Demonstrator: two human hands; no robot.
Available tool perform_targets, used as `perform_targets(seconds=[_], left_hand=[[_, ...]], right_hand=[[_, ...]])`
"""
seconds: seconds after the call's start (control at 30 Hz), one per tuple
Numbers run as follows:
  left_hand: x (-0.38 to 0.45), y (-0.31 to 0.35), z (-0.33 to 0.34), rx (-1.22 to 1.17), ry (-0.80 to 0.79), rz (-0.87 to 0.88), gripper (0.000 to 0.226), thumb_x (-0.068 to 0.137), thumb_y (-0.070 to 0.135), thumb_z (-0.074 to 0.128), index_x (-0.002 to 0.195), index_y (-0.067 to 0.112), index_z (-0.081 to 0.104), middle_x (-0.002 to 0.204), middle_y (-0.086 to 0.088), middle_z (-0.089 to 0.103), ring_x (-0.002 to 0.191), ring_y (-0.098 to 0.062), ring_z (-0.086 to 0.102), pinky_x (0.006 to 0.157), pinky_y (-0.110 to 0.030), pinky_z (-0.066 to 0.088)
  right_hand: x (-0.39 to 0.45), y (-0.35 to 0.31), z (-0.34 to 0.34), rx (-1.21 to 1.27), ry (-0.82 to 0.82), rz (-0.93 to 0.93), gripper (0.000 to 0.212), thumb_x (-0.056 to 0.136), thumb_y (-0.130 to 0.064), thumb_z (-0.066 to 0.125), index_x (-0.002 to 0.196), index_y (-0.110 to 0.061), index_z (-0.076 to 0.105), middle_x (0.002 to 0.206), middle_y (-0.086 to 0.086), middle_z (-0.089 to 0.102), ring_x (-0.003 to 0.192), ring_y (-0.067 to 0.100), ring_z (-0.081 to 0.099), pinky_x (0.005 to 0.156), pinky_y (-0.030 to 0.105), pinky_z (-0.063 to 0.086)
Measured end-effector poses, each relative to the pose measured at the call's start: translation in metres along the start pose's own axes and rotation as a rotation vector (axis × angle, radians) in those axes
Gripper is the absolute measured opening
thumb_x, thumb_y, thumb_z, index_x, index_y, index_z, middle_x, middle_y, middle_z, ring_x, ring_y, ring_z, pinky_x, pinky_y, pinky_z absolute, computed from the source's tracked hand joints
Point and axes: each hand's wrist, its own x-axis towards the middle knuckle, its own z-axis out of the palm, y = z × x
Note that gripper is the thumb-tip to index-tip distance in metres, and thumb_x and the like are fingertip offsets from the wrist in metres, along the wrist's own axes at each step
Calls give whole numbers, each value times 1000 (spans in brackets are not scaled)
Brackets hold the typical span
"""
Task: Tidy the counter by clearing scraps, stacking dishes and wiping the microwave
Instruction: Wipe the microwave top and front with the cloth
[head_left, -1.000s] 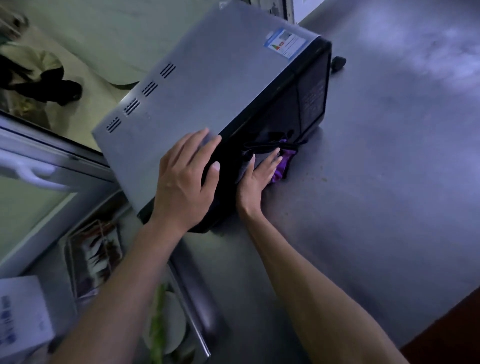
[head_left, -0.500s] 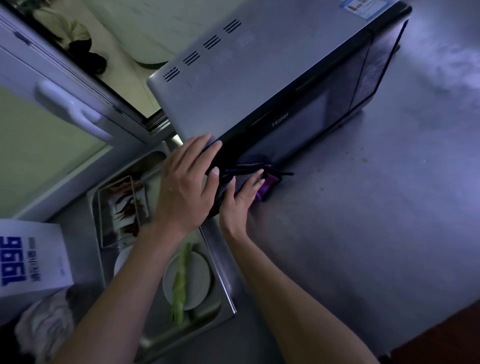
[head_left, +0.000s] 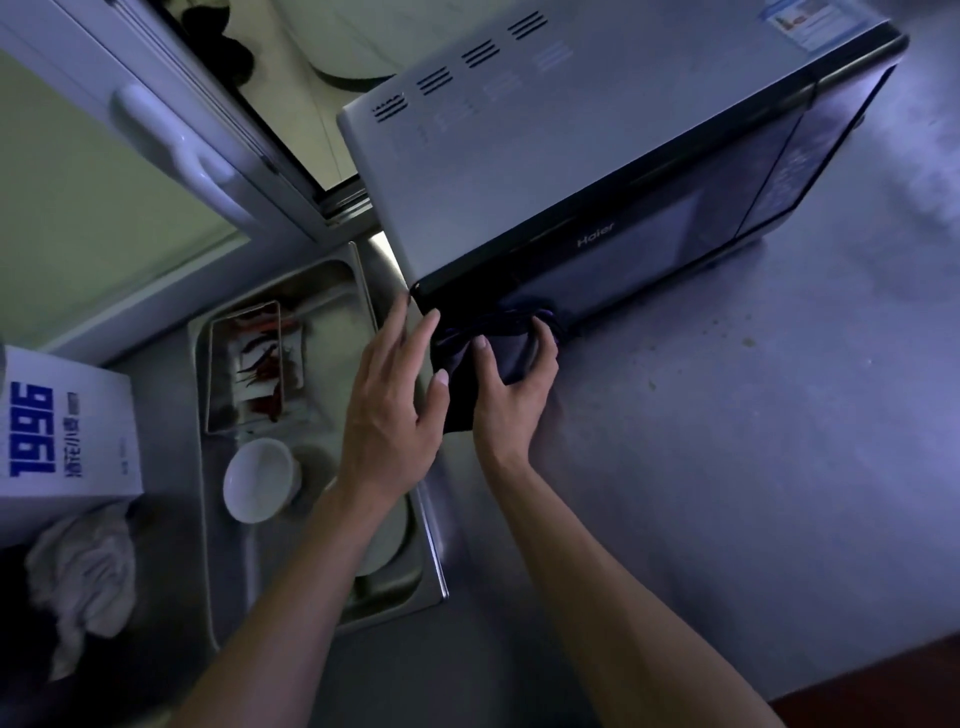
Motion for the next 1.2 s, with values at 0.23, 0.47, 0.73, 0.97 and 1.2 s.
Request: perform_targets(seconds=[0.23, 0.47, 0.73, 0.97, 1.2], left_hand=[[-24, 8, 36, -302, 25, -384, 52, 94, 18, 59, 144, 30, 46, 133, 4, 61, 118, -4, 57, 99, -24, 47], [-30, 21, 74, -560, 123, -607, 31, 87, 6, 68, 113, 24, 66, 103, 10, 72, 87, -10, 69, 81, -37, 58], [-59, 20, 94, -536, 148, -629, 24, 87, 6, 69, 106, 21, 71, 91, 11, 69, 78, -7, 65, 70, -12, 47], [-69, -2, 105, -459, 142, -772, 25, 87, 6, 67, 107, 20, 71, 89, 9, 67, 76, -3, 63, 70, -13, 48], [-86, 1, 116, -203, 100, -501, 37, 89, 7, 63, 125, 12, 62, 129, -2, 56, 123, -20, 52, 109, -35, 41]], right_hand=[[6, -7, -23, -75, -107, -75, 50, 90, -38, 72, 134, -28, 51, 135, -5, 52, 131, 9, 47, 114, 42, 38], [3, -8, -68, -241, -213, -79, 43, 94, -34, 65, 135, -34, 50, 138, -10, 48, 131, 4, 45, 113, 38, 39], [8, 7, -120, -583, -328, -179, 49, 96, -15, 62, 141, -30, 47, 147, -3, 36, 138, 12, 36, 113, 24, 35], [10, 38, -132, -1121, -532, -211, 50, 92, -13, 59, 140, -26, 54, 155, 3, 33, 139, 27, 28, 109, 45, 29], [33, 37, -148, -1421, -657, -523, 53, 94, -28, 60, 146, -28, 47, 165, 5, 19, 152, 27, 11, 116, 48, 18]])
